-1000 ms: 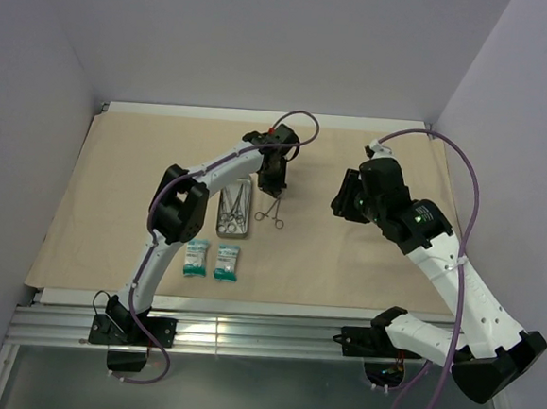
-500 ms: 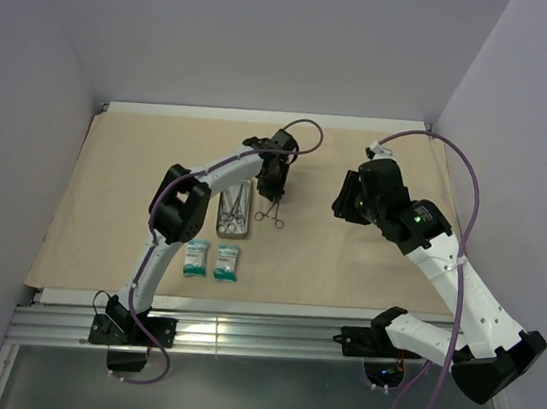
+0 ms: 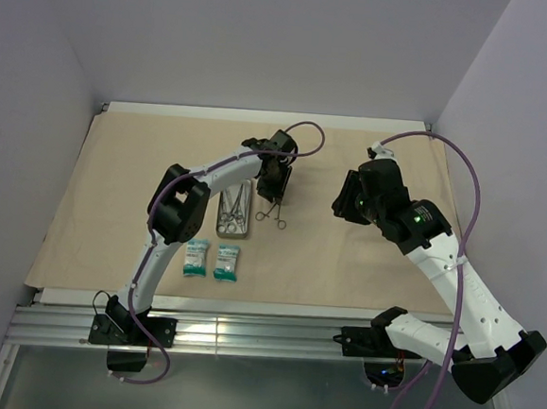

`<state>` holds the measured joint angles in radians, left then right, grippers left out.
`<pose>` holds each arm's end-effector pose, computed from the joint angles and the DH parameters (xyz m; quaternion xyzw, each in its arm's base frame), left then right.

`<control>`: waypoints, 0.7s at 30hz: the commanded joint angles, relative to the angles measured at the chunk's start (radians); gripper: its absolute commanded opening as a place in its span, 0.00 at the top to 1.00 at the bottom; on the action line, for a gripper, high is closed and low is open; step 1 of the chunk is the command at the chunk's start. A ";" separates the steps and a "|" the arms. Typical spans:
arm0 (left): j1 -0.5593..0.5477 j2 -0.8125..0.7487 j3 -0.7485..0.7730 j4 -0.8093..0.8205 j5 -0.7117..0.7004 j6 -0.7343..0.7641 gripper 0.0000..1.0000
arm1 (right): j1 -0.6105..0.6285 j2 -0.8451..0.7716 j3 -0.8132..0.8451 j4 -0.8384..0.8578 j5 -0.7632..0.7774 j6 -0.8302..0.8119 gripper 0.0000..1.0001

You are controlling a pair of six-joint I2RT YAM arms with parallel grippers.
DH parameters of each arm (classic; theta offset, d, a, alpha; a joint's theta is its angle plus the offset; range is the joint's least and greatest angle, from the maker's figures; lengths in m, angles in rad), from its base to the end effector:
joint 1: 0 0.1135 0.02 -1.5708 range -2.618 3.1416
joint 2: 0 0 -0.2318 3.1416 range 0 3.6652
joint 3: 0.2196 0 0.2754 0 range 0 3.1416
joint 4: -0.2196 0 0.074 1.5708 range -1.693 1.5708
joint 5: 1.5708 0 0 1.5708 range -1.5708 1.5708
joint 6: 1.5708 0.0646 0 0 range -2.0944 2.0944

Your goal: Open and lay out the surgical kit

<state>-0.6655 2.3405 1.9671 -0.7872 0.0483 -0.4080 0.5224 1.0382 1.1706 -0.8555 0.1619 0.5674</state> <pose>0.3982 -0.3166 0.1107 0.1305 0.9700 -0.1244 0.1629 0.2341 0.1227 0.3170 0.0537 0.9075 0.1494 0.3888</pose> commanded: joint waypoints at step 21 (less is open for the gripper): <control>-0.003 -0.021 0.030 -0.021 0.076 0.077 0.62 | -0.009 0.055 0.009 0.042 0.008 0.032 0.58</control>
<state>-0.6655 2.3196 1.9884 -0.8108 0.0925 -0.3630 0.5224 1.0893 1.1553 -0.8486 0.1600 0.5903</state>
